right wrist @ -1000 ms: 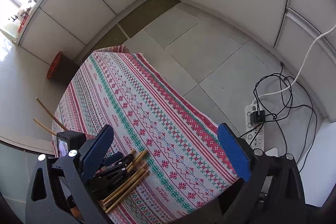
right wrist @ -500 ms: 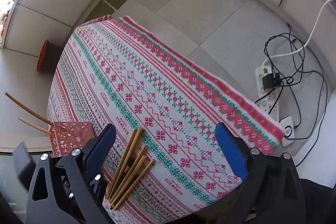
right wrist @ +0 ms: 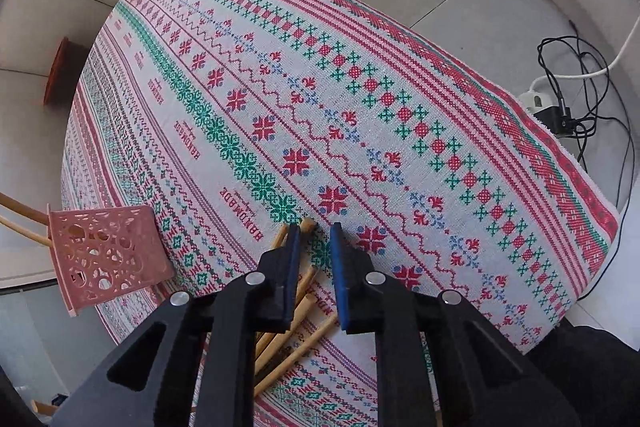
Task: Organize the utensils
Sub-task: 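Grasp another bamboo stick with the left gripper while the right gripper grasps one too, then lift the held sticks over the pink basket and open both grippers to release them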
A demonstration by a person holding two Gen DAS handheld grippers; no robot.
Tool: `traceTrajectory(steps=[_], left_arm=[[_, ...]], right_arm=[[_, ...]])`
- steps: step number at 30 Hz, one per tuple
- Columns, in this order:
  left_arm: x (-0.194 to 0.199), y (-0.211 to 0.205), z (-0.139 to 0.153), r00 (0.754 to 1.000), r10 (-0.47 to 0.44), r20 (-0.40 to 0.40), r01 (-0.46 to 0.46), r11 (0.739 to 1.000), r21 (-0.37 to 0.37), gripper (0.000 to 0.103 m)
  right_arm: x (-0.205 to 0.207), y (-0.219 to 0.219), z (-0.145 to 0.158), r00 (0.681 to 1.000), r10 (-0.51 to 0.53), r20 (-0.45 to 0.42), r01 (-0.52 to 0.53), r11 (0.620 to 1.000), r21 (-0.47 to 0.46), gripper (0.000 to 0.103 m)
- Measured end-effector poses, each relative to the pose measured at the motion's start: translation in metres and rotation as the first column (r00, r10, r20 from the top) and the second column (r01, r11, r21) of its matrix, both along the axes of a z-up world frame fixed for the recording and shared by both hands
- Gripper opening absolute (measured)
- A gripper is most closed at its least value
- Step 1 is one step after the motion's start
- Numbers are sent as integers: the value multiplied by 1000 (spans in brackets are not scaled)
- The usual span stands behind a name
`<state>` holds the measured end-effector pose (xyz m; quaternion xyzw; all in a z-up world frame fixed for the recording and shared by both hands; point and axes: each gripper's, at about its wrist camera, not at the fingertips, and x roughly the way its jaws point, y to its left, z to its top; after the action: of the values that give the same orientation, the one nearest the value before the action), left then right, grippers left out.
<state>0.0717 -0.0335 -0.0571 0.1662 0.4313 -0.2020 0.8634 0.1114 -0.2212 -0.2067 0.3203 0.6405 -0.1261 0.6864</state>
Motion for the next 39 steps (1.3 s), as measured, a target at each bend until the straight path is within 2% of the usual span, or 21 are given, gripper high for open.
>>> traceTrajectory(steps=[9, 12, 17, 25, 30, 33, 35, 39], left_arm=[[-1, 13, 2, 1000, 26, 1, -26, 999, -19, 10], [-1, 15, 2, 1000, 30, 1, -30, 999, -20, 10], [-6, 18, 8, 999, 35, 16, -35, 999, -28, 10], [-22, 32, 38, 996, 47, 69, -41, 995, -86, 9], [-33, 49, 55, 994, 66, 85, -52, 987, -151, 9], [-34, 56, 54, 999, 43, 29, -36, 978, -204, 9], [-27, 54, 42, 999, 34, -21, -38, 976, -216, 10], [-10, 30, 0, 991, -12, -137, -7, 990, -143, 10]], right_arm=[[8, 20, -1, 1000, 13, -1, -13, 996, -93, 14], [12, 20, -1, 1000, -9, 28, 12, 996, -88, 12], [7, 3, 1, 995, -65, 76, 66, 998, -15, 8], [-20, -9, 68, 956, -26, 293, 29, 1000, -4, 8], [-44, 0, 130, 897, 95, 432, -53, 993, -107, 8], [-60, 4, 162, 856, 168, 489, -86, 979, -186, 8], [-69, 5, 175, 835, 193, 515, -89, 972, -219, 8], [-82, 1, 182, 822, 204, 531, -81, 966, -246, 8]])
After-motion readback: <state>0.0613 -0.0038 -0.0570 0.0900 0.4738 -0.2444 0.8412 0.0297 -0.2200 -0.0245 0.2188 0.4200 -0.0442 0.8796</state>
